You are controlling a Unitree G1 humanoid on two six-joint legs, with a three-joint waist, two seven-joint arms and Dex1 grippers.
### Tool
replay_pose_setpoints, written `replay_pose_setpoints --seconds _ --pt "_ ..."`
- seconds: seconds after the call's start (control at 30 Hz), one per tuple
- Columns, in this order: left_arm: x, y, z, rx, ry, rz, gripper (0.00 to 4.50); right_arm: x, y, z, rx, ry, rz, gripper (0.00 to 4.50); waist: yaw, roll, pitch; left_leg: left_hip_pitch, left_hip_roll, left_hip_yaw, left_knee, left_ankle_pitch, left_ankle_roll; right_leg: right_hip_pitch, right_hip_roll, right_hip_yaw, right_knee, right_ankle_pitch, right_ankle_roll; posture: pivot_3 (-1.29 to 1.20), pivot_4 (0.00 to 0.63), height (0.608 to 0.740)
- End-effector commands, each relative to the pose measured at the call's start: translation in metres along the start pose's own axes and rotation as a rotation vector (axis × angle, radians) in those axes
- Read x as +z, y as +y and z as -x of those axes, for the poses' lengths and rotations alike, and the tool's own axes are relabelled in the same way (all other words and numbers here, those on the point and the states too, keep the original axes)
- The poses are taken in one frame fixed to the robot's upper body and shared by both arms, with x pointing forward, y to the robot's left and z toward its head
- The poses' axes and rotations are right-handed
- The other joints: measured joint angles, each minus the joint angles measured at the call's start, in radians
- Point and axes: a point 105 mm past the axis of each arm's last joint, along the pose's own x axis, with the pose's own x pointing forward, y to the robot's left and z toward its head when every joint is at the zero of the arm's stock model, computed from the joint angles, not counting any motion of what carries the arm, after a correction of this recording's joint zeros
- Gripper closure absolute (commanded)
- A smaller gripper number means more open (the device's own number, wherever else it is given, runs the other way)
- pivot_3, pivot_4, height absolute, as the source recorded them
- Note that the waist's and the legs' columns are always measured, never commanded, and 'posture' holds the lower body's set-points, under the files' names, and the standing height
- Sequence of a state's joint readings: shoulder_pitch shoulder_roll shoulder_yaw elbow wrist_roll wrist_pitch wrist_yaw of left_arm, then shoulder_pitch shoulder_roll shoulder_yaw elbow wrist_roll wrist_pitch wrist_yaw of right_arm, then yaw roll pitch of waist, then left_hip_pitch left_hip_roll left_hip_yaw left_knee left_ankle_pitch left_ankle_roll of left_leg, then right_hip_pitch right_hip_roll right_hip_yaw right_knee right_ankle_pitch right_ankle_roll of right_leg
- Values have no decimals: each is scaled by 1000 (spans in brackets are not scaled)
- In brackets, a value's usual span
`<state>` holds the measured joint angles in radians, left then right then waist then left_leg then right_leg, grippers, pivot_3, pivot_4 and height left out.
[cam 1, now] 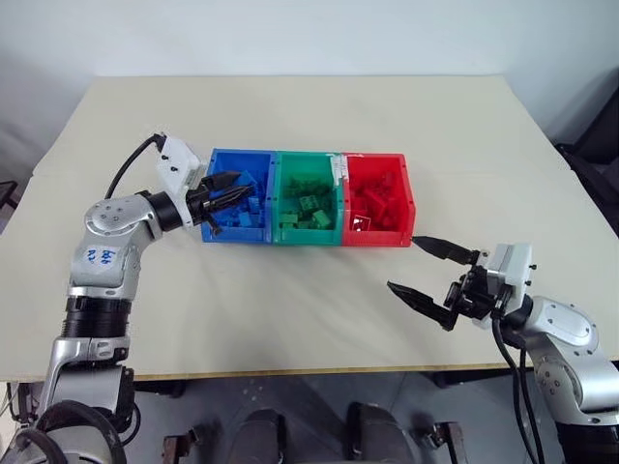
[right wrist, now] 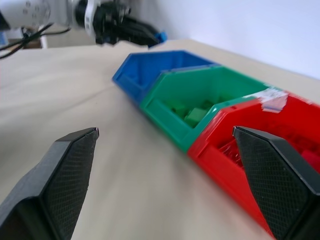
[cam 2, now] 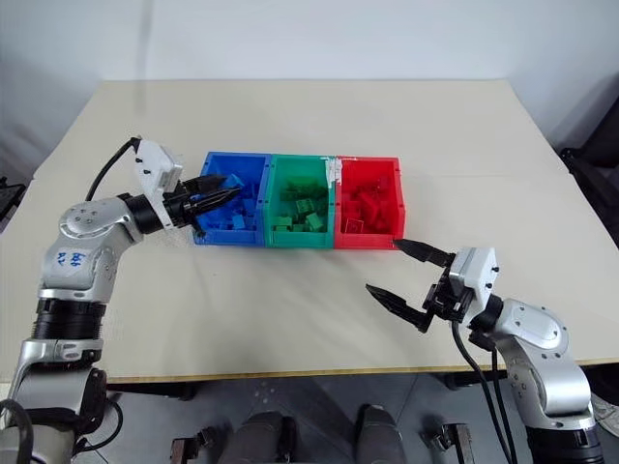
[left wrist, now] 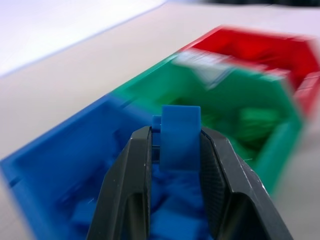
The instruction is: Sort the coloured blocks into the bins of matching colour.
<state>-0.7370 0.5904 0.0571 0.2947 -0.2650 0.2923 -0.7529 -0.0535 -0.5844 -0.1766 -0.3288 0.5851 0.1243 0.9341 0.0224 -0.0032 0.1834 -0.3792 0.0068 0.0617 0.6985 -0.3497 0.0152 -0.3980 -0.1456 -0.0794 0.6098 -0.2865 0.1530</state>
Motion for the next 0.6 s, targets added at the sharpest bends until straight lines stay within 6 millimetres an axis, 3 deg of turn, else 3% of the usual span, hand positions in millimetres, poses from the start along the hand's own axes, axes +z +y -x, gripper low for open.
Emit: replay_pose_setpoints --seconds 0.03,0.07,0.2,0.3,0.43,0.5,0.6 --pt "15 9 -4 47 -52 -19 3566 15 -5 5 -27 -38 28 0 2 0 0 0 0 0 0 0 0 0 0 0 0 0 0 0 150 740" --pt "18 11 -4 58 -65 -37 2844 16 -6 6 -30 -37 27 0 3 0 0 0 0 0 0 0 0 0 0 0 0 0 0 0 150 740" --pt "11 13 0 46 -19 -28 1635 15 -8 6 -26 -30 38 0 1 0 0 0 0 0 0 0 0 0 0 0 0 0 0 0 150 740" --pt "11 16 17 49 -54 -62 695 12 -6 2 5 -24 42 0 -5 0 0 0 1 0 0 0 0 0 0 0 0 0 0 0 150 740" --pt "8 6 49 -31 -93 -91 695 5 -3 1 58 2 46 0 -19 0 0 1 3 2 -1 0 -1 0 2 0 -1 0 0 0 150 740" --pt "-16 -7 77 -107 23 -31 695 1 -3 2 90 13 40 0 -25 0 0 1 4 2 -1 0 -1 0 2 -1 -1 0 -1 0 150 740" --pt "-28 -28 103 -175 95 -39 695 -6 -7 8 124 40 21 0 -28 0 0 3 5 3 -3 -1 -1 0 2 1 -2 0 -1 0 150 740"
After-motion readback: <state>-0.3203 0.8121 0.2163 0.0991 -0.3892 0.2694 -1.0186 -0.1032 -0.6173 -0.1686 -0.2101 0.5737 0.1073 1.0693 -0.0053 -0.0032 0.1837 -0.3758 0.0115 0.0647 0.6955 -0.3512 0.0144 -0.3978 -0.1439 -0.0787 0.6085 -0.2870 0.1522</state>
